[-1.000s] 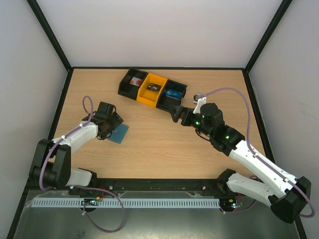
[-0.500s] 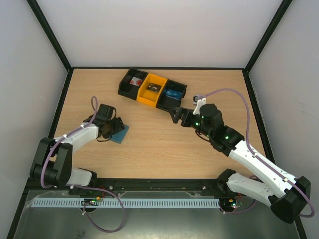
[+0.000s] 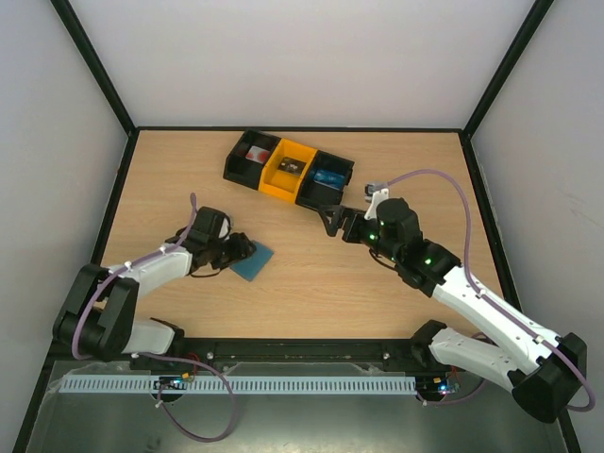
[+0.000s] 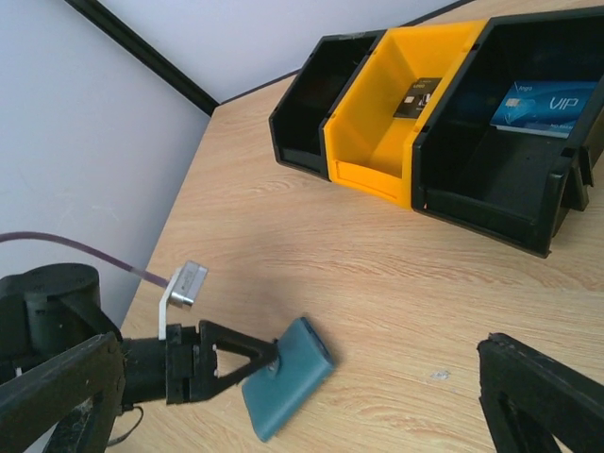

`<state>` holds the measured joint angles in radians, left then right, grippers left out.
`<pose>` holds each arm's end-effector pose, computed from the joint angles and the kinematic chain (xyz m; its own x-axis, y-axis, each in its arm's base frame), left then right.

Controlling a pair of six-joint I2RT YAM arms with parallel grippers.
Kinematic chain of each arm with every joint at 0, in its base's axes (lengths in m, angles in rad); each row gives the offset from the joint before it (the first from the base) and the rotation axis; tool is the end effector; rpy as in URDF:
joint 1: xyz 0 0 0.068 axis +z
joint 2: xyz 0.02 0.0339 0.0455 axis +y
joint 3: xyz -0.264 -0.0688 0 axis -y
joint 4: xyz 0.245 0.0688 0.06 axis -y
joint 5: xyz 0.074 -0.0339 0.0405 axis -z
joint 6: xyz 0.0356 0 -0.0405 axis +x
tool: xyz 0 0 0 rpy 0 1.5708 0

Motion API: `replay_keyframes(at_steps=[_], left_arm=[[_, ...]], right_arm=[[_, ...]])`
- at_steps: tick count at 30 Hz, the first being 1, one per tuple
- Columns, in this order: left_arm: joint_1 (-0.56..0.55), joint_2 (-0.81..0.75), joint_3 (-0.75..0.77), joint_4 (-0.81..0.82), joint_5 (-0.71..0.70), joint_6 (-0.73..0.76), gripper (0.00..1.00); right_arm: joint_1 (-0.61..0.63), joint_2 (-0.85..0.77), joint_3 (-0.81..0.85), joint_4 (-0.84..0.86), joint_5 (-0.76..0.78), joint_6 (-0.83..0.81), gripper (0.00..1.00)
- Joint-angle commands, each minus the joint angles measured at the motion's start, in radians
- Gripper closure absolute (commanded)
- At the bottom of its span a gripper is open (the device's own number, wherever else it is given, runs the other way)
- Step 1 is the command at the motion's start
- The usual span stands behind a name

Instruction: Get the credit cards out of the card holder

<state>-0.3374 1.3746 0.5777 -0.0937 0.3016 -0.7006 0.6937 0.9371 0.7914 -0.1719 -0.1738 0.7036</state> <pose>0.2330 -0.0929 0.1552 -0.8782 -0.3443 -0.3319 -0.0965 0.8074 -0.5820 0.1640 0.1444 0.3160 -0.6722 0.2697 -0.6894 -0.4212 0.6265 0.6558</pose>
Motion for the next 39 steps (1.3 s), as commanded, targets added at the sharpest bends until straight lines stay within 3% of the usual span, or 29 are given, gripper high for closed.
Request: replay_keyframes(at_steps=[1, 5, 11, 14, 18, 24, 29, 39], left_arm=[[-0.056, -0.065, -0.049, -0.004, 0.120, -0.101, 0.40], [-0.061, -0.108, -0.067, 0.007, 0.146, -0.109, 0.40], [-0.061, -0.088, -0.063, -0.092, 0.004, -0.005, 0.35], [-0.064, -0.086, -0.081, -0.082, -0.004, 0.002, 0.36], [-0.078, -0.081, -0.115, -0.026, 0.026, -0.011, 0.41], [-0.176, -0.022, -0.134, 0.087, 0.093, -0.068, 0.57], [-0.230, 0.007, -0.139, 0.164, 0.126, -0.127, 0.62], [-0.167, -0.087, -0.173, 0.144, 0.098, -0.162, 0.57]], right_arm=[[-0.004, 0.017, -0.019, 0.018, -0.013, 0.017, 0.00], [-0.004, 0.038, -0.038, 0.039, -0.037, 0.037, 0.03], [-0.004, 0.068, -0.086, 0.101, -0.123, 0.094, 0.14], [-0.004, 0.080, -0.113, 0.125, -0.143, 0.117, 0.29], [-0.004, 0.108, -0.162, 0.170, -0.155, 0.154, 0.46], [-0.003, 0.197, -0.221, 0.275, -0.221, 0.201, 0.62], [0.008, 0.305, -0.236, 0.347, -0.263, 0.187, 0.66], [0.024, 0.677, -0.115, 0.390, -0.354, -0.009, 0.74]])
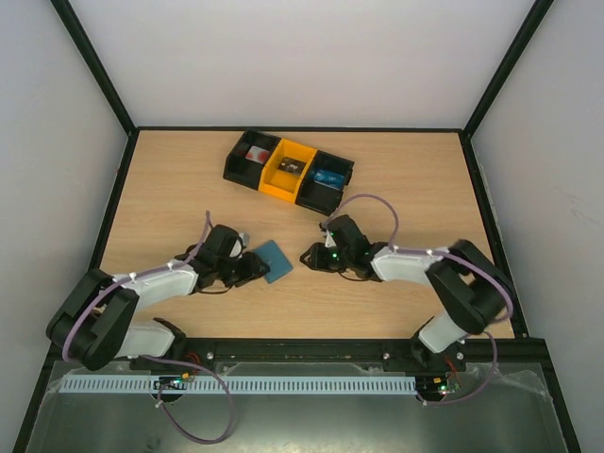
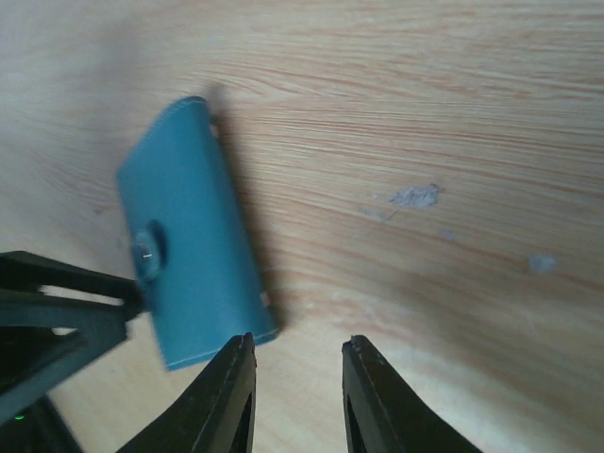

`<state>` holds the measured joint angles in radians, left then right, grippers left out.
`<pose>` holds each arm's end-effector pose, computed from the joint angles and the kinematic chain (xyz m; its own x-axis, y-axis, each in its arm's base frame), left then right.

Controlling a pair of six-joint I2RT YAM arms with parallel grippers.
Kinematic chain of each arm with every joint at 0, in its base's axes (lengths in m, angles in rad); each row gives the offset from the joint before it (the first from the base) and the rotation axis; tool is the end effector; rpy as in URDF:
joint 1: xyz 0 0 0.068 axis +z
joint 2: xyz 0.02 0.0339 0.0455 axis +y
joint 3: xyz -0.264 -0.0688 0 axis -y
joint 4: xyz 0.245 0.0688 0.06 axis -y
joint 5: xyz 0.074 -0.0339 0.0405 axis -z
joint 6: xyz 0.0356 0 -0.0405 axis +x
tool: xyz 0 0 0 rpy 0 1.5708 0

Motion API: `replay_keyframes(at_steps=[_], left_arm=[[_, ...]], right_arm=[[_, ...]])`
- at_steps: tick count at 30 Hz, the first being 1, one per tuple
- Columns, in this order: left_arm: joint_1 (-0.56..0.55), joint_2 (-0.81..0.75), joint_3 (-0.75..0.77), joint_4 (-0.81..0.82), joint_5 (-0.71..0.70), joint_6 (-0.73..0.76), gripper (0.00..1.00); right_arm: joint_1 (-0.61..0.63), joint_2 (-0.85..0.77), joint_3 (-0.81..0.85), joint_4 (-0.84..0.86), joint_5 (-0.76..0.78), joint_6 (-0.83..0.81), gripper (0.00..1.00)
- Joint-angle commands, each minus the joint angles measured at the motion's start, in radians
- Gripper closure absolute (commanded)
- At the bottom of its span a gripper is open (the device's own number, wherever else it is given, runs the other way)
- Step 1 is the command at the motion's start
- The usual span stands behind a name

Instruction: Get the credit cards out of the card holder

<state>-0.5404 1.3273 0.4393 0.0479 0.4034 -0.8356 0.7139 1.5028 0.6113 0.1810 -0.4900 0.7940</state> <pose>0.1889 -0.1297 0.1380 -0.9459 -0.2280 -0.2308 -0.0056 0.7228 -0.6911 0.2026 0.1977 0.1552 -0.9499 0.0096 -0.3125 -0.2425 0.6083 0.7558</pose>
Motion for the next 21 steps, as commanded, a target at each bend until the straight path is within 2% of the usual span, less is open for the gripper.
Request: replay_keyframes(at_steps=[1, 5, 14, 21], left_arm=[[0.047, -0.046, -0.043, 0.002, -0.004, -0.029, 0.56], [0.086, -0.085, -0.080, 0.019, -0.006, -0.021, 0.56], [0.114, -0.090, -0.103, 0.086, 0.020, 0.005, 0.57], [0.114, -0.039, -0.114, 0.137, 0.057, 0.017, 0.60]], right_arm=[[0.005, 0.146, 0.077, 0.048, -0.065, -0.105, 0.75], [0.007, 0.242, 0.118, 0.119, -0.154, -0.095, 0.76], [0.030, 0.344, 0.171, 0.129, -0.173, -0.102, 0.74], [0.048, 0.358, 0.172, 0.146, -0.173, -0.096, 0.73]])
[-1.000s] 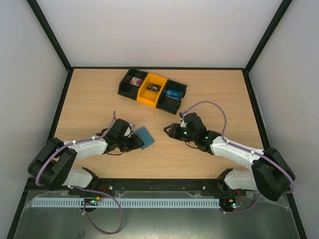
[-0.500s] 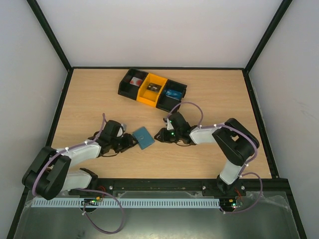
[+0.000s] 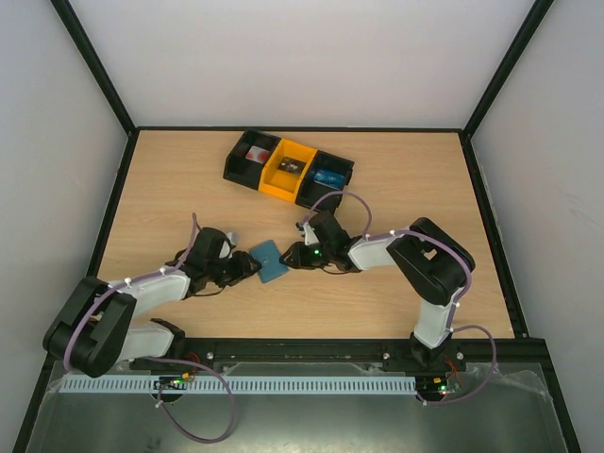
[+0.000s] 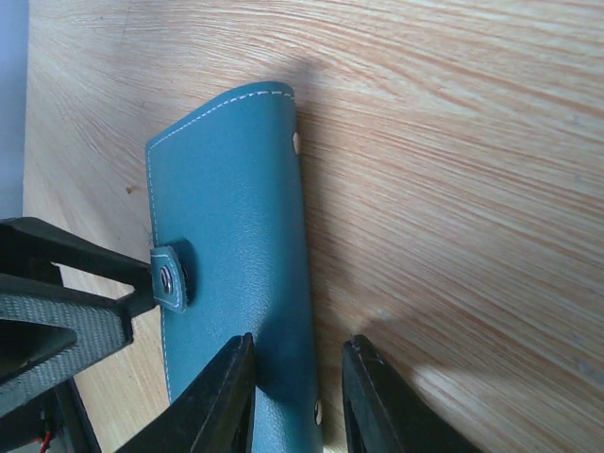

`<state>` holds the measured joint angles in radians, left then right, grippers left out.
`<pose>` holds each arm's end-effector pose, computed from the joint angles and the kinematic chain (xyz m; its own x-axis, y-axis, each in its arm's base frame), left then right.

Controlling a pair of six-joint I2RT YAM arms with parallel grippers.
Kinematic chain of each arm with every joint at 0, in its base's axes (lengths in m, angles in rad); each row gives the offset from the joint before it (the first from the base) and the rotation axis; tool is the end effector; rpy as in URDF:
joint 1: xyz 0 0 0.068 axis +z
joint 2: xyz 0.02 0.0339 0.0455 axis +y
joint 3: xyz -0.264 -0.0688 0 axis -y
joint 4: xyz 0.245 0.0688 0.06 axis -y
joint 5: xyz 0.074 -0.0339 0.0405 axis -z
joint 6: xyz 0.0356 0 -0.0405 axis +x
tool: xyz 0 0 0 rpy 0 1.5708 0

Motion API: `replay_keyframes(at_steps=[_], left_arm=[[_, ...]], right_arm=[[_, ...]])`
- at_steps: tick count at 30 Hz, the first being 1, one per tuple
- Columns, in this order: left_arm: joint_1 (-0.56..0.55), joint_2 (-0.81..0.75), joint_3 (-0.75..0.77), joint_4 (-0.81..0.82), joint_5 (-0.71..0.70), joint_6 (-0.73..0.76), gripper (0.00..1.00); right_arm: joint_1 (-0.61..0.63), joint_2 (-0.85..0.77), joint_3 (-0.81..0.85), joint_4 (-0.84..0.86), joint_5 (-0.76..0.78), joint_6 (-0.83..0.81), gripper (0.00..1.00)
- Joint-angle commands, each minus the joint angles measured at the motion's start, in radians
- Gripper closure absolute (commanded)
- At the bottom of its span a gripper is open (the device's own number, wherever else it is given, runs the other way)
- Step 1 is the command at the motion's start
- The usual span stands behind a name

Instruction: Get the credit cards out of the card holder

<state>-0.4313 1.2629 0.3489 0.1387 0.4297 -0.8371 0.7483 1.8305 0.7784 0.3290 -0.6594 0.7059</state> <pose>0.1874 -0.1025 0.1332 -0.9088 -0.3250 -0.2617 -0.0368 0.6870 -0.7257 0.2328 0.2459 0.1180 -0.9363 -0.1696 -0.3076 -0.3508 0.4950 0.7949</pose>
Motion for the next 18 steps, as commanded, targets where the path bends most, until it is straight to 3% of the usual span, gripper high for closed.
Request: replay_keyframes(at_steps=[1, 9, 13, 18], left_arm=[[0.004, 0.026, -0.028, 0.053, 0.034, 0.017, 0.61], [0.005, 0.021, -0.052, 0.086, 0.044, 0.012, 0.65], [0.005, 0.013, -0.067, 0.102, 0.052, 0.001, 0.66], [0.005, -0.018, -0.046, 0.067, 0.056, -0.001, 0.64]], right_arm=[[0.015, 0.030, 0.002, 0.004, -0.007, -0.005, 0.73], [0.024, 0.040, -0.006, 0.059, -0.022, 0.041, 0.72], [0.025, 0.029, -0.025, 0.098, -0.026, 0.063, 0.79], [0.024, -0.019, -0.032, 0.069, -0.016, 0.056, 0.98]])
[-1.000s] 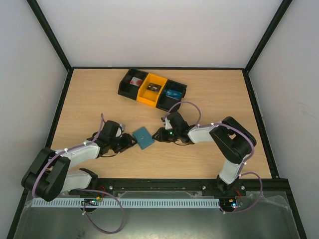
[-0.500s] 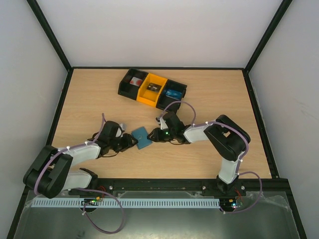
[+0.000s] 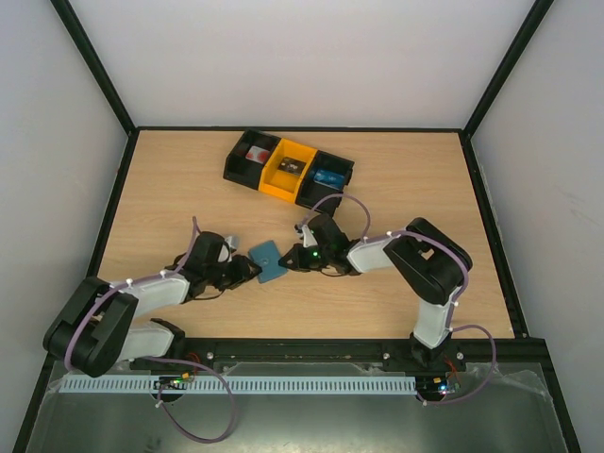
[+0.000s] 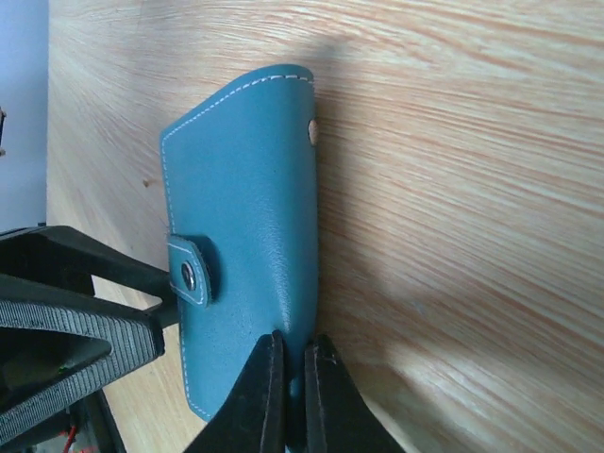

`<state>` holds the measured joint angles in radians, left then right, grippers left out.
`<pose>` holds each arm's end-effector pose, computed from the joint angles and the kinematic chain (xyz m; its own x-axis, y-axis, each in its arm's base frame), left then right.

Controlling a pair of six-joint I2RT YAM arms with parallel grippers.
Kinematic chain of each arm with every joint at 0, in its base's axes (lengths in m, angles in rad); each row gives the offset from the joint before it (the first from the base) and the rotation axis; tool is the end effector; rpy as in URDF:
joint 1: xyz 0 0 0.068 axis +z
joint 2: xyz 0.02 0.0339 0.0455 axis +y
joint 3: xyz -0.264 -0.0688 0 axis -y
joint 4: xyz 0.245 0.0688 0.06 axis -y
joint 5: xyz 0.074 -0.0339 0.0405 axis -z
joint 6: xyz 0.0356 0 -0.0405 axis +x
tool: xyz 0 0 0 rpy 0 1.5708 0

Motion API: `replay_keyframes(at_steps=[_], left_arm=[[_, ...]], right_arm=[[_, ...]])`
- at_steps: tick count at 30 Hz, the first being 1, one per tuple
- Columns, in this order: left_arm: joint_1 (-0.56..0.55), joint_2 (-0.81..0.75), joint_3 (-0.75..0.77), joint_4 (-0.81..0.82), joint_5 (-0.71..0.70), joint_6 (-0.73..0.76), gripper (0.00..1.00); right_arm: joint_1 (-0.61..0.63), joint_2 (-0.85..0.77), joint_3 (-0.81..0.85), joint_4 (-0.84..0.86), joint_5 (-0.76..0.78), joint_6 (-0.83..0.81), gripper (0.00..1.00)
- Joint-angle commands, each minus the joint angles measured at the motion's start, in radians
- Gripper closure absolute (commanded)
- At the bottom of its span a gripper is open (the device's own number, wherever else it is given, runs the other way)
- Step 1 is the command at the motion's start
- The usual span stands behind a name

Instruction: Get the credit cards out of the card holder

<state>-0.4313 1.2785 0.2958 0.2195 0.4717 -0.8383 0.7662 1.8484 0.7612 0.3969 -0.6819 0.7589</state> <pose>0.1805 -0.1009 0.1227 -0.9186 -0.3064 -0.2497 -0.0184 0.6642 -0.7473 0.2278 0.2504 0.1137 -0.9443 -0.1673 -0.2833 -0.3290 0.4652 0.8218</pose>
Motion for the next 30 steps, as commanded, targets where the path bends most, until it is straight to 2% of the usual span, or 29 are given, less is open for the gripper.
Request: replay_keyframes(at_steps=[1, 7, 10, 17, 20, 30], left_arm=[[0.005, -0.054, 0.016, -0.030, 0.012, -0.001, 0.61], [-0.001, -0.172, 0.087, -0.188, -0.033, 0.030, 0.44], [-0.010, -0.200, 0.133, -0.236, -0.044, 0.045, 0.41], [-0.039, -0.122, 0.188, -0.229, 0.000, 0.058, 0.41], [-0.055, -0.078, 0.187, -0.209, 0.032, 0.058, 0.43], [-0.083, -0.010, 0.176, -0.197, 0.004, 0.084, 0.50]], right_arm=[[0.007, -0.054, -0.019, -0.004, 0.009, 0.003, 0.98], [0.032, -0.145, -0.019, -0.128, 0.112, -0.023, 0.98], [0.068, -0.184, 0.003, -0.202, 0.181, -0.042, 0.98], [0.136, -0.241, 0.049, -0.293, 0.288, -0.044, 0.98], [0.142, -0.271, 0.039, -0.276, 0.285, -0.021, 0.98], [0.147, -0.348, 0.012, -0.230, 0.268, -0.003, 0.98]])
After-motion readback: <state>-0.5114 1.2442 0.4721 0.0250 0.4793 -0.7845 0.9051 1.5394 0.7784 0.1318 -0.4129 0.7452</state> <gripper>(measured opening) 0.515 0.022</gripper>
